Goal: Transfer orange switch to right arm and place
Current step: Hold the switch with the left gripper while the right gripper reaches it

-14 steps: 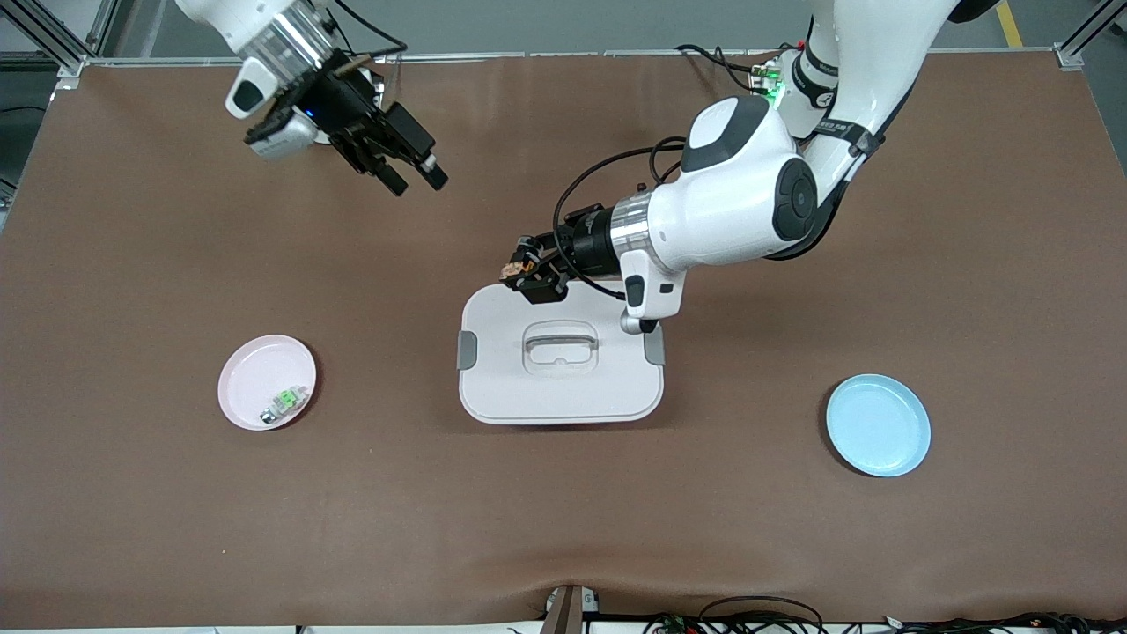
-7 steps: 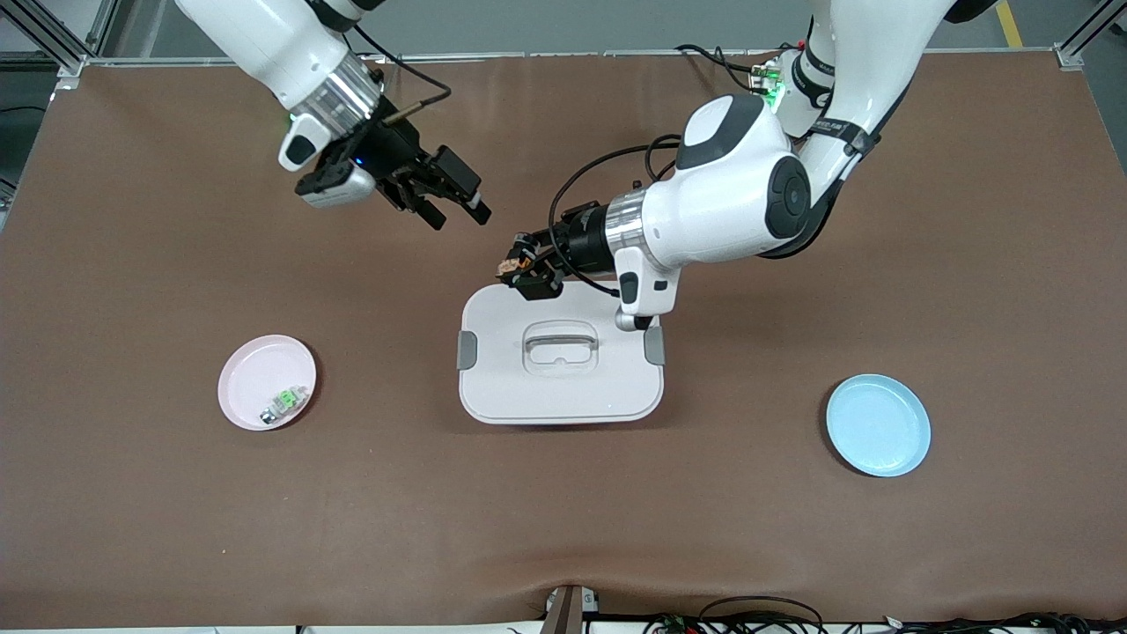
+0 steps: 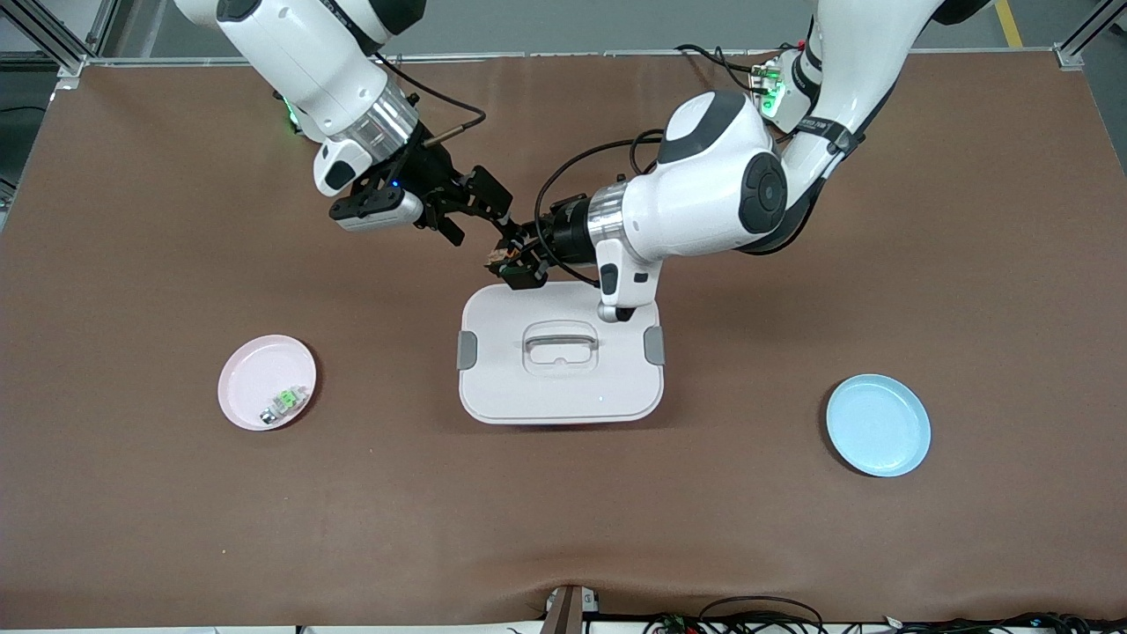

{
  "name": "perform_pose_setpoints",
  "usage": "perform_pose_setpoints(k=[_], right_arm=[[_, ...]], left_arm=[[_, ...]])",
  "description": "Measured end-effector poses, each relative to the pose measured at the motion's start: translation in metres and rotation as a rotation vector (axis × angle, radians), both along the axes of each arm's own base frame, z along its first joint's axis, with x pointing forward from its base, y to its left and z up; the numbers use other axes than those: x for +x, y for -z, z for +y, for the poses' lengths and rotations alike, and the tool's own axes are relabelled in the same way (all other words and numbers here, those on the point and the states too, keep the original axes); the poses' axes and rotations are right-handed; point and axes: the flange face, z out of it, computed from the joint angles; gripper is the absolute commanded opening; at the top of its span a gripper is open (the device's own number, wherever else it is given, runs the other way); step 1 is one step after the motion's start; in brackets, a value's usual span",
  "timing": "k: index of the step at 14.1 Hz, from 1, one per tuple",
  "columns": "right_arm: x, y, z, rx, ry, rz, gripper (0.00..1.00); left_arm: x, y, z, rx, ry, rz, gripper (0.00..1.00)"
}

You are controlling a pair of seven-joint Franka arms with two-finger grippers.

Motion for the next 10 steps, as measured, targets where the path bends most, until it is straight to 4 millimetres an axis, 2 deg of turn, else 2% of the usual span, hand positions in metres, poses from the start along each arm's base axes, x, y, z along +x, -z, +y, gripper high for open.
perform_pose_setpoints(k=[6, 10], right_arm=[[0.013, 0.006, 0.001, 0.023, 0.035, -0.025, 1.00], [0.012, 0.017, 0.007, 0.058, 0.096, -0.028, 1.00]], left_arm=[[0.000, 0.005, -0.002, 0.003, 0.002, 0.006, 0.00], [0.004, 0.007, 0.002, 0.015, -0.006, -0.010, 0.00]])
